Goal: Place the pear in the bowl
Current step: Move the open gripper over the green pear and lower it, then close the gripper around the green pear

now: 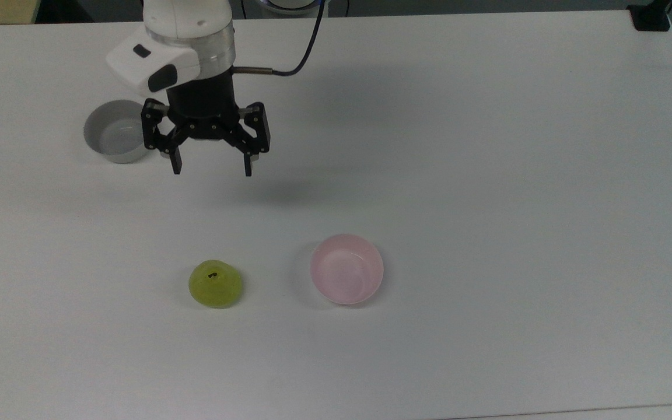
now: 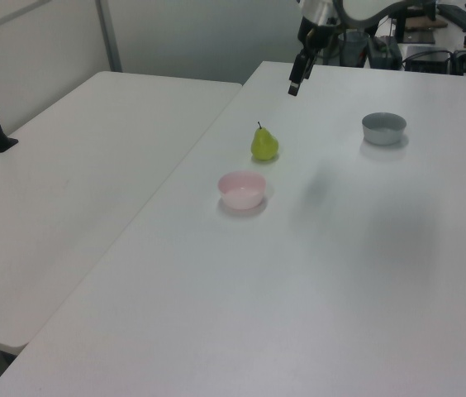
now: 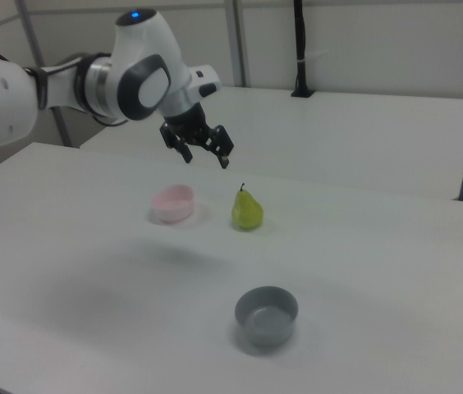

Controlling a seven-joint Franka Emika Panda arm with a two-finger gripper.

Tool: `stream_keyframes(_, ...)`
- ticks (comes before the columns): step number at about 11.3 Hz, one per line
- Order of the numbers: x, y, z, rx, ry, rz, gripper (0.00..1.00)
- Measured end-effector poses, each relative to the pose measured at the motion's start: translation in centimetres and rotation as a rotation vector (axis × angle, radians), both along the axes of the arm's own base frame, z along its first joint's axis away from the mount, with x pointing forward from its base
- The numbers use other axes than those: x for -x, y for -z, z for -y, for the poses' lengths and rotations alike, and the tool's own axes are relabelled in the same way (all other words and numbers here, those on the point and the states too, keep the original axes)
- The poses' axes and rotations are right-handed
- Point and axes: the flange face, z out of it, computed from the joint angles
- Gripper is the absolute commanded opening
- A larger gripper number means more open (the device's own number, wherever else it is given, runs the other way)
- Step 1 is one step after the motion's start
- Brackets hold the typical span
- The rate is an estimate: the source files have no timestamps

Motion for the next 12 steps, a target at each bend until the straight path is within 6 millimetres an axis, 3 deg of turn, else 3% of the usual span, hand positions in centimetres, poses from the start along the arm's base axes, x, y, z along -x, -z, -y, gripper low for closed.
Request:
stream_keyframes(5, -2.9, 5.3, 1.2, -0.002, 0.010, 0.072, 1.00)
stream_keyframes(12, -5.0, 12.2, 2.3, 0.022, 0.003, 0.113, 1.00)
